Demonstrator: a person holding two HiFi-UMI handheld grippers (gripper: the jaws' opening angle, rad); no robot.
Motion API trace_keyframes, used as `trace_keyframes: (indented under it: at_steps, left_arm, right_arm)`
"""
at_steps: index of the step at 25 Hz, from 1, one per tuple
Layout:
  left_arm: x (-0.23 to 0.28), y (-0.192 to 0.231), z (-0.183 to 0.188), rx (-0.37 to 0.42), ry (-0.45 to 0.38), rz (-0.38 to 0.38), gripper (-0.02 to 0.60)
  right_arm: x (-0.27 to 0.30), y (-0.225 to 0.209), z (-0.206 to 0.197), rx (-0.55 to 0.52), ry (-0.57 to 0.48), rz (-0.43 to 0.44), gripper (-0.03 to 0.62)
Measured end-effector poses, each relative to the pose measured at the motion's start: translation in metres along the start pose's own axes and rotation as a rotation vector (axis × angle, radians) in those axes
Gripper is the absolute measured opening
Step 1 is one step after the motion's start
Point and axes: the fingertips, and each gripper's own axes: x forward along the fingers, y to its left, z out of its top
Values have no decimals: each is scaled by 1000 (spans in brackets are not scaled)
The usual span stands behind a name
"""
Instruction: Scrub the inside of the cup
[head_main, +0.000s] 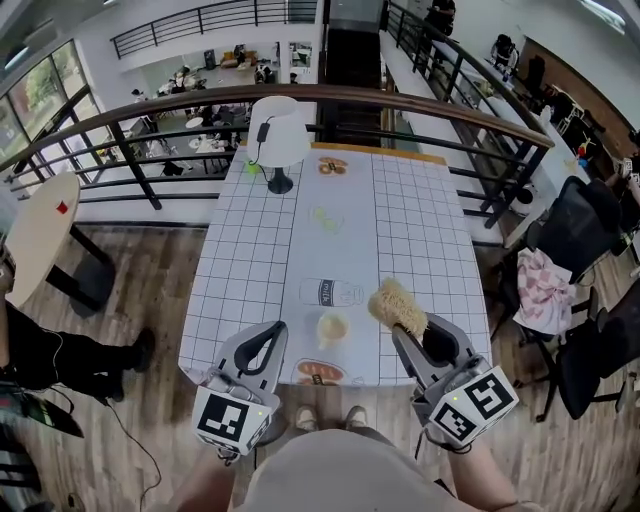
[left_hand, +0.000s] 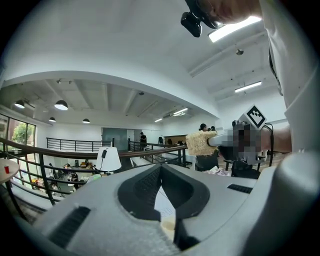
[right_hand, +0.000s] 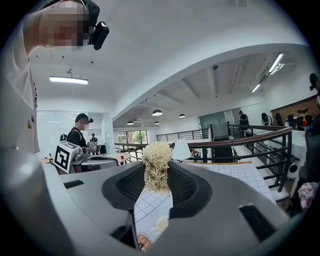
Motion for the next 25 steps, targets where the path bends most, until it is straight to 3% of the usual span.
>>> trace_keyframes:
  at_steps: [9,12,16,21,25]
  left_arm:
    - [13,-12,-6,-22,21,-7,14]
    - [18,-18,-14,12,53,-24,14]
    - [21,-33,-16,36,109,-68,15]
    - [29,-34,-31,68,103,-73,18]
    - [39,-31,-63,106,131,-89,69]
  right_arm:
    - [1,-14,-10,14,31,33,123]
    - [5,-15,-17,-3,63,49,123]
    - [14,-13,-30,-38,152,82,123]
    - [35,-11,-53,-74,266,146,123]
    - [56,-12,-80,-78,360,196,123]
